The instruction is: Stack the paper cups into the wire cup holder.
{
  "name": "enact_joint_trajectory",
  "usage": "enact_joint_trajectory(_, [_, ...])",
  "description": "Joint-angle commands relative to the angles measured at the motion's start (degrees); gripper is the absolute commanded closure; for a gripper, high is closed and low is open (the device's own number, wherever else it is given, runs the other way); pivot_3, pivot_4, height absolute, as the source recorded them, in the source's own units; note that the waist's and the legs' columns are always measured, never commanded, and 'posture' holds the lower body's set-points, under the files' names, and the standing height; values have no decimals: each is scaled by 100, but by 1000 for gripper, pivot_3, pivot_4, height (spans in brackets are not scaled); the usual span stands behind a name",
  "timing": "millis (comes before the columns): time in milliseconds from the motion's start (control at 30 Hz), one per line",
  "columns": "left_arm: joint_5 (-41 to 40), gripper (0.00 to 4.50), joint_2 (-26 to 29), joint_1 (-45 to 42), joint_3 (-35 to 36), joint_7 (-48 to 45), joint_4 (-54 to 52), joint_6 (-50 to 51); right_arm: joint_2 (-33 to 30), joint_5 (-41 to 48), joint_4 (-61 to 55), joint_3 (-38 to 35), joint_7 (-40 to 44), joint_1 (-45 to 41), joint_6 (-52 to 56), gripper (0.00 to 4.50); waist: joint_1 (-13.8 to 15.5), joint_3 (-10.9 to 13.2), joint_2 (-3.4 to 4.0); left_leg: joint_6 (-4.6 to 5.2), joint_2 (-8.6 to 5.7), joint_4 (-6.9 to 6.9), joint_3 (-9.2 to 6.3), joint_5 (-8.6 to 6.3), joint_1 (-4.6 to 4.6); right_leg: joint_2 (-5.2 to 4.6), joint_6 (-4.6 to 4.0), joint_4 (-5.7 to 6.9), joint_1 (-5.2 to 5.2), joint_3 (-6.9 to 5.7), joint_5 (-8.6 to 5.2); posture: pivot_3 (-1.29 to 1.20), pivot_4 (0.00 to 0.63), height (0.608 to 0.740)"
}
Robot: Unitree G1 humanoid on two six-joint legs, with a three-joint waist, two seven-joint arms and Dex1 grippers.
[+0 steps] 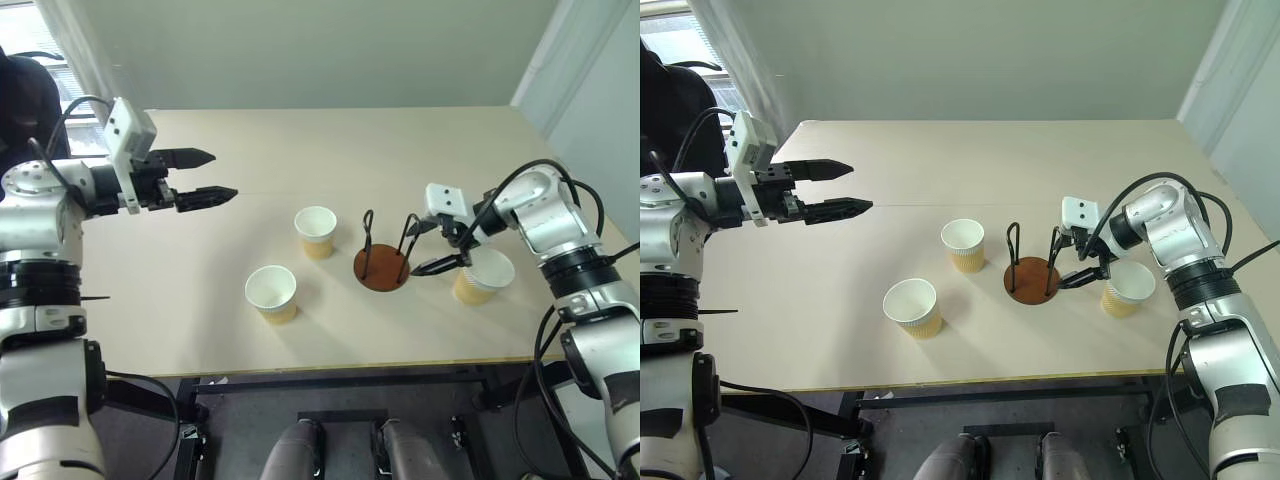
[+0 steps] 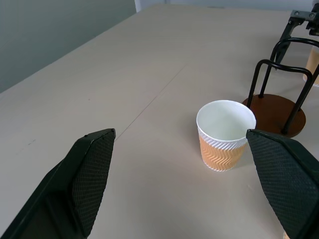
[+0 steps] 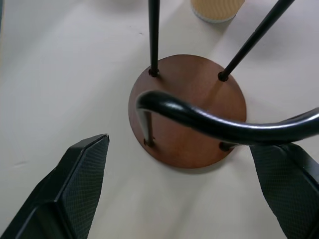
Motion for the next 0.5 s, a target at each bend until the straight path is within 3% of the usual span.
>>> enact_joint_trajectory(33, [-6, 0, 33, -218, 67, 3, 25, -113, -39, 36, -33, -232, -109, -177, -60, 29, 0, 0, 0, 0, 0, 0, 0, 0, 0, 0, 0, 0, 0, 0, 0, 0, 150, 740])
enact_joint_trajectory(333, [-123, 0, -79, -268, 48, -117, 4, -13, -56, 59, -2, -318, -303, -228, -13, 29, 1, 0, 0, 0, 0, 0, 0, 0, 0, 0, 1, 0, 0, 0, 1, 0, 150, 740])
enact_joint_trajectory(500, [-122, 0, -192, -68, -382, -771, -339, 153, -737, 149, -667, -512, 21, 23, 270, 29, 37, 0, 0, 5, -2, 2, -1, 2, -7, -3, 4, -2, 1, -5, 2, 0, 150, 740])
